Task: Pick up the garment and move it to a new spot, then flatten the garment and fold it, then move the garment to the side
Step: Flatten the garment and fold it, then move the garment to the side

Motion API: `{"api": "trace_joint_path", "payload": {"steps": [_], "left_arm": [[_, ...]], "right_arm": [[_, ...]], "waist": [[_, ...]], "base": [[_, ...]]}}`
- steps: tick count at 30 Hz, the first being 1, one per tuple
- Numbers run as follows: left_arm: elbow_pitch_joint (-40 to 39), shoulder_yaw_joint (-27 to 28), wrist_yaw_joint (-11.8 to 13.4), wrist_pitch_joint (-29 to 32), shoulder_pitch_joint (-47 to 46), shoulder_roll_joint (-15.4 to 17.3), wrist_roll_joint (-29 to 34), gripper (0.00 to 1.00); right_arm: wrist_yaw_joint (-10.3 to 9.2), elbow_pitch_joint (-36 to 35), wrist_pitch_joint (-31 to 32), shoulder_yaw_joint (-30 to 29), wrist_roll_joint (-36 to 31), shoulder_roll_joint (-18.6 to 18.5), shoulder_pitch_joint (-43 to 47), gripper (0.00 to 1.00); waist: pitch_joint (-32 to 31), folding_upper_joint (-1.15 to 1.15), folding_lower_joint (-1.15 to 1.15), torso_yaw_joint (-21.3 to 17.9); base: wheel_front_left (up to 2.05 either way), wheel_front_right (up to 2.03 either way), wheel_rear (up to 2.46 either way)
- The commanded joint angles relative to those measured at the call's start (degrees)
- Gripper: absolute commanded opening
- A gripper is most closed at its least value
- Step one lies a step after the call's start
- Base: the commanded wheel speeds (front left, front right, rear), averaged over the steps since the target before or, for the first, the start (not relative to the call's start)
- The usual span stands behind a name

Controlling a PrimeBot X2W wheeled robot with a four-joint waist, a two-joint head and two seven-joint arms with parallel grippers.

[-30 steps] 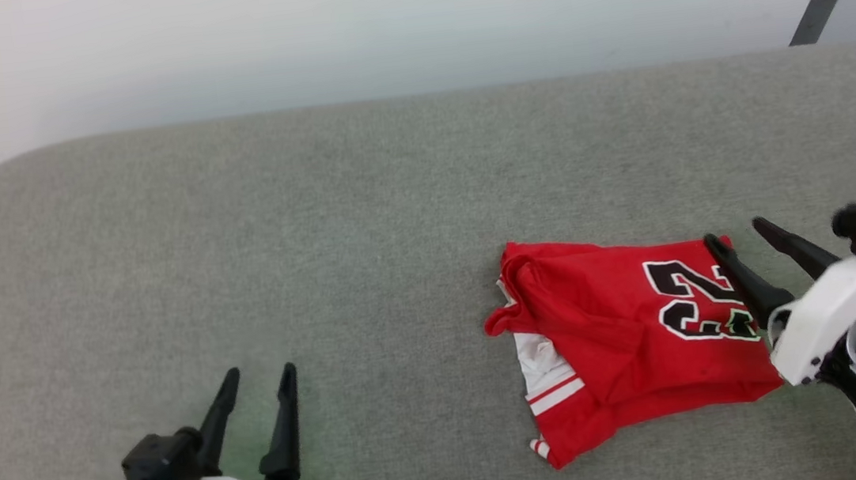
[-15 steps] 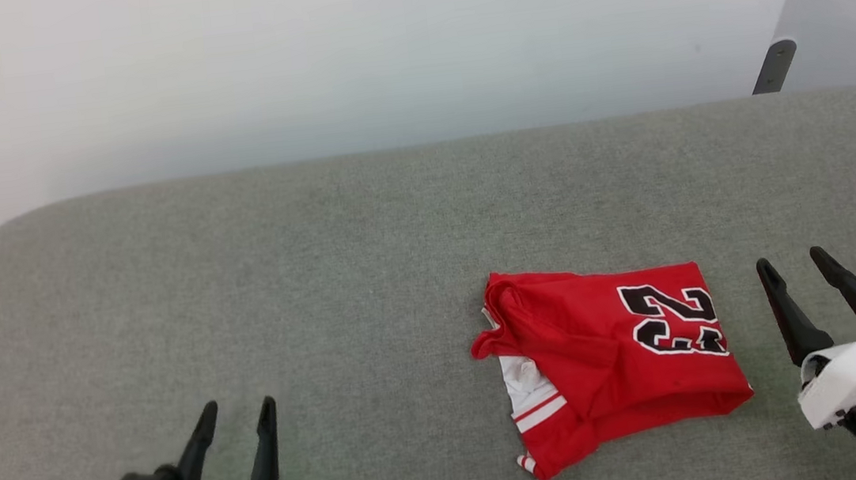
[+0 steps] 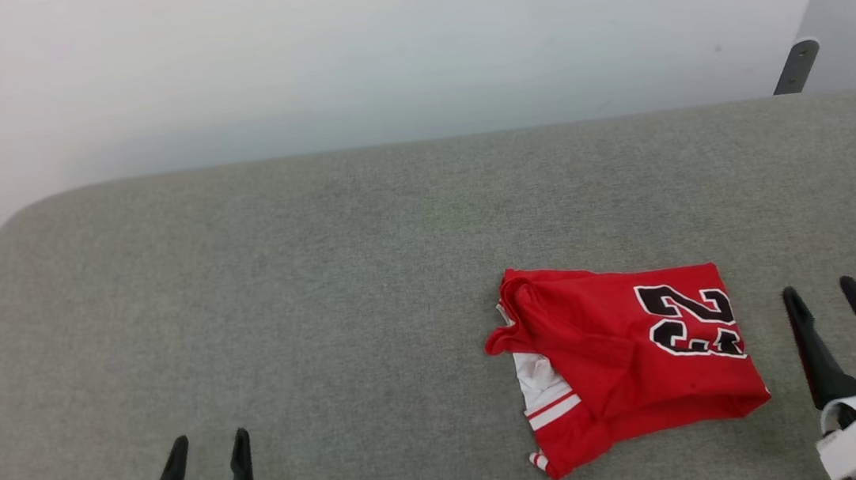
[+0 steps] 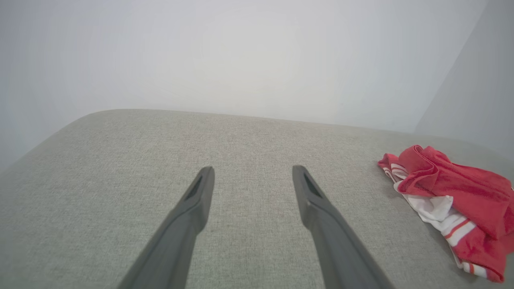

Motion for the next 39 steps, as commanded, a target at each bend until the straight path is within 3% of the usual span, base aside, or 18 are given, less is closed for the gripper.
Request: {"api": "trace_joint_path", "payload": {"steps": [1,12,26,32,39], "left_arm": [[-0.8,0.1,-0.1,0.0,1.0,-0.4,0.6,1.00],[-4.1,0.6,-0.1,0.0,2.2,-1.8,0.9,1.00],[-4.2,0.6,-0.1,0.0,0.5,-2.4,0.3,1.00],[-4.3,-1.4,-0.1,0.0,-1.4,-2.1,1.9,1.00],[-4.7,-4.3,-0.1,0.0,-4.9,-2.4,1.2,1.00]], "right_arm": [[-0.04,-1.6,0.5,-1.5,-0.8,0.5,1.6,1.00],[-0.03,-11.7,5.5,-7.5,-3.9,4.7,6.7,1.00],[-0.04,-12.1,9.7,-8.5,-1.0,6.6,4.8,1.00],[-0.03,-8.2,23.7,-7.6,-0.9,4.8,-1.8,1.00],[-0.04,-1.5,49.0,-3.3,0.4,-0.3,-11.3,1.00]], "waist": [[0.4,0.00,0.00,0.4],[1.6,0.00,0.00,0.5],[2.8,0.00,0.00,0.7],[4.7,0.00,0.00,0.2],[7.6,0.00,0.00,0.4]], "base": [[0.00,0.00,0.00],[0.00,0.00,0.00],[0.00,0.00,0.00],[0.00,0.00,0.00],[0.00,0.00,0.00]]}}
